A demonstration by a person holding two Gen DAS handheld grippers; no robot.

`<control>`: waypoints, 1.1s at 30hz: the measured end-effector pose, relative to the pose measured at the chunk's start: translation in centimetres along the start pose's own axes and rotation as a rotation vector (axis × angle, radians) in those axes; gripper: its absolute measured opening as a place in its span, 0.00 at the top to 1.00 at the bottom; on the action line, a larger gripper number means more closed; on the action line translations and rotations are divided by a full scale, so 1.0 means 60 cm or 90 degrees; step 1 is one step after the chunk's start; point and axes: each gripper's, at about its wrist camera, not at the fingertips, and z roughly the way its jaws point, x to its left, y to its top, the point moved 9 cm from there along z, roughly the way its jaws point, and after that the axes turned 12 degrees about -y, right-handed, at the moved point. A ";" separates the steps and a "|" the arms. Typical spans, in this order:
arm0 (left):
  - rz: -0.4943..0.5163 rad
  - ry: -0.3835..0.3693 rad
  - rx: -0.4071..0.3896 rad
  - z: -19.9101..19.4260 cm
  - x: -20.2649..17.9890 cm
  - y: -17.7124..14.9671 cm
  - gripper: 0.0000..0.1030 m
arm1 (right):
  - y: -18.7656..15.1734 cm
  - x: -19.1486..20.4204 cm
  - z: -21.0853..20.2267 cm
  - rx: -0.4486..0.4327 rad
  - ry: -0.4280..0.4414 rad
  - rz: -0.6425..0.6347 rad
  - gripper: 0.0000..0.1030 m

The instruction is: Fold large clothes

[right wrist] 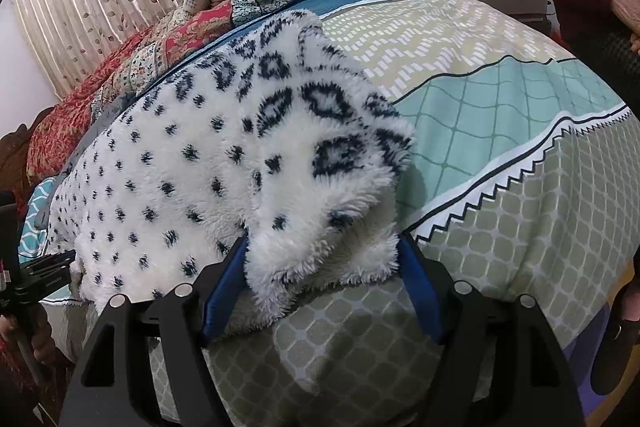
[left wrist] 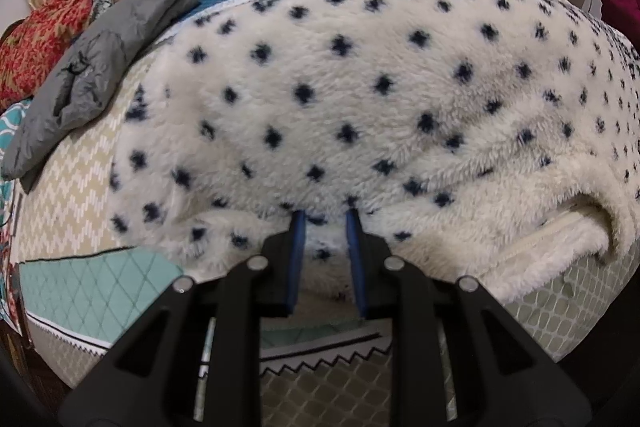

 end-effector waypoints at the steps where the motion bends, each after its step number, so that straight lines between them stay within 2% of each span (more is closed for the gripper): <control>1: 0.000 0.000 -0.001 0.000 0.000 0.001 0.80 | 0.000 -0.001 0.000 0.000 0.003 0.001 0.38; 14: -0.015 -0.003 0.007 0.003 -0.002 0.006 0.80 | 0.003 -0.009 0.000 0.003 0.029 0.002 0.33; 25: -0.022 -0.047 -0.007 0.003 0.017 -0.001 0.80 | 0.005 0.004 0.007 0.006 0.001 -0.011 0.30; 33: -0.016 -0.045 0.001 0.005 0.019 0.000 0.80 | 0.004 0.008 0.008 0.004 0.008 -0.011 0.28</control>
